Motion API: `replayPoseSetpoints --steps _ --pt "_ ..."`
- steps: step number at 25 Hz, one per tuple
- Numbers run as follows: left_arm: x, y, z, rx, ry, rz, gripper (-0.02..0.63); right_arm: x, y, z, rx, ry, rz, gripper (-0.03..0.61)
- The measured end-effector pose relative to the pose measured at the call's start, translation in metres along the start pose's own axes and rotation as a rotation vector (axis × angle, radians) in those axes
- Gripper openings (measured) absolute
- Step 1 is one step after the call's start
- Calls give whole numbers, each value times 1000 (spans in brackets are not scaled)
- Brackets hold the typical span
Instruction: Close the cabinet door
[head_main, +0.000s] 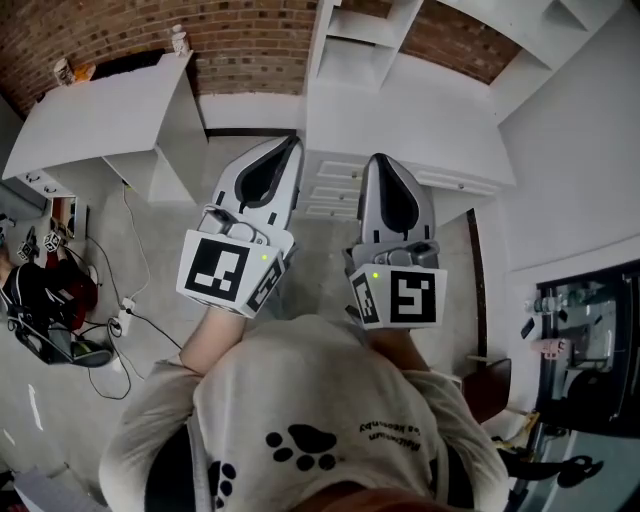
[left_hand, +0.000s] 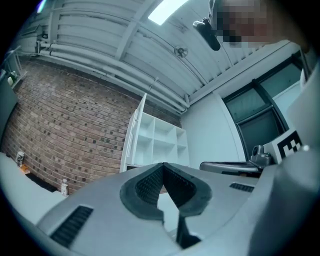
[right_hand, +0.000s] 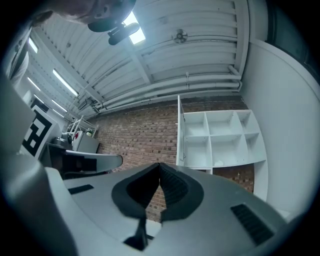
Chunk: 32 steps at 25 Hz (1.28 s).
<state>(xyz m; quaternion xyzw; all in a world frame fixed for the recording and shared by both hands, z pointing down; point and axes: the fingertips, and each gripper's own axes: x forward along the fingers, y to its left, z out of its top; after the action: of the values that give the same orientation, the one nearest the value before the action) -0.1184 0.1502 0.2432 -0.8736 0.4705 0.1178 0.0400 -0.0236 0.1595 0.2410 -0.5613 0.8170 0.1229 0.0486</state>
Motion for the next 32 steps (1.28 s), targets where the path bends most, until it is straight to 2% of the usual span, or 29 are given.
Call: replayPoseSetpoints --steps 16,25,32 --pt "129 96 -15 2 -6 -137 9 144 -34 -30 -19 -6 -88 11" --pt "175 127 -20 -5 -12 -239 9 189 -61 -33 -69 -19 -209 11" --pt "195 138 -4 8 -49 -277 9 214 -70 -20 -70 -48 -205 11"
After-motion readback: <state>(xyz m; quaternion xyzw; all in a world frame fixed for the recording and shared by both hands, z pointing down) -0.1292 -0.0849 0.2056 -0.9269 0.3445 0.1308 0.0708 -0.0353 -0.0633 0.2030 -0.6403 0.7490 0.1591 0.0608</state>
